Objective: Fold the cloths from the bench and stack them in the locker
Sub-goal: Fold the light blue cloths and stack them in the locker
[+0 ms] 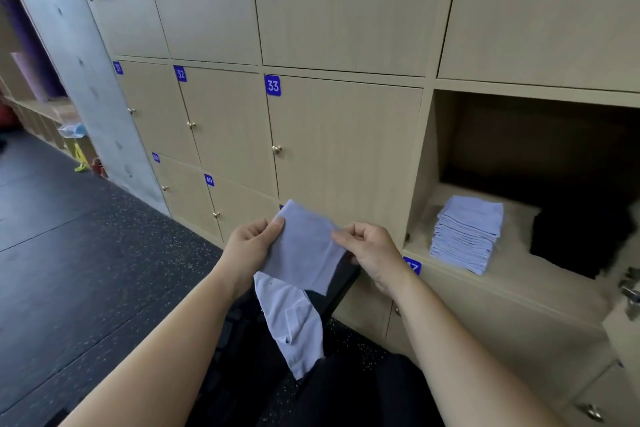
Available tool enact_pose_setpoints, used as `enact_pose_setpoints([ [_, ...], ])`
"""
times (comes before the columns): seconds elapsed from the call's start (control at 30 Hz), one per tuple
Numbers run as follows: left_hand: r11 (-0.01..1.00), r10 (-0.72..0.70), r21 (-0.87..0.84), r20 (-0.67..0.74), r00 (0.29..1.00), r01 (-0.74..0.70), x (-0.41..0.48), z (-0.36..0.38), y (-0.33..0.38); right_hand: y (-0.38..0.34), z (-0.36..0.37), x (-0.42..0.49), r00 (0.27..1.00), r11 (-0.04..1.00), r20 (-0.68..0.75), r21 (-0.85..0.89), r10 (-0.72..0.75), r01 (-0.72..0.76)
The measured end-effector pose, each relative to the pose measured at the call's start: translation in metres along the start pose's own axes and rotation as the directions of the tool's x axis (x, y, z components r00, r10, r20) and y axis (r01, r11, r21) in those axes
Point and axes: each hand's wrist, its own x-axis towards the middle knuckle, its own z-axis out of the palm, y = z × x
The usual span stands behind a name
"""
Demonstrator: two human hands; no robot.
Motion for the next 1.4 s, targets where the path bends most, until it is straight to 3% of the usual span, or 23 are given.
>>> enact_pose_setpoints([
  [0.2, 0.950, 0.041, 0.312, -0.046, 0.998, -0.024, 0.002, 0.037, -0.001, -0.004, -0.014, 0.003, 0.987, 0.961, -0.095, -0.258, -0.130, 0.102],
  [0.37, 0.897, 0.160, 0.426, -0.072, 0.985, -0.114, 0.013, 0.071, 0.000, -0.004, -0.032, -0.003, 0.973, 0.969, -0.193, -0.231, -0.128, 0.082],
  [0.57, 0.906, 0.232, 0.384, -0.095, 0.968, -0.179, 0.015, 0.117, 0.006, -0.001, -0.064, -0.018, 0.972, 0.997, -0.231, 0.068, 0.047, -0.032],
  [0.73, 0.907, 0.241, 0.374, -0.088, 0.966, -0.193, 0.016, 0.145, 0.004, 0.000, -0.092, -0.026, 0.928, 0.996, -0.372, -0.092, -0.037, 0.003],
  [0.87, 0.890, 0.161, 0.434, -0.014, 0.987, -0.139, 0.015, 0.165, 0.003, 0.003, -0.110, -0.025, 0.896, 0.972, -0.429, -0.236, -0.115, 0.012],
  [0.93, 0.912, 0.107, 0.399, 0.000, 0.994, -0.098, 0.014, 0.173, 0.004, 0.002, -0.115, -0.029, 0.883, 0.988, -0.461, -0.152, -0.085, 0.016],
  [1.03, 0.921, 0.131, 0.373, -0.023, 0.991, -0.113, 0.014, 0.185, 0.002, 0.001, -0.124, -0.036, 0.871, 0.993, -0.480, 0.097, 0.105, -0.066],
  [1.17, 0.920, 0.173, 0.365, -0.044, 0.984, -0.145, 0.015, 0.201, -0.004, 0.013, -0.135, -0.045, 0.884, 0.957, -0.368, 0.071, 0.287, -0.281],
  [1.3, 0.934, 0.112, 0.340, 0.002, 0.994, -0.106, 0.022, 0.215, -0.012, 0.022, -0.147, -0.048, 0.878, 0.953, -0.374, 0.063, 0.298, -0.297],
  [1.4, 0.948, 0.008, 0.317, 0.065, 0.998, -0.028, 0.028, 0.227, -0.016, 0.027, -0.157, -0.047, 0.864, 0.975, -0.473, -0.046, 0.172, -0.219],
])
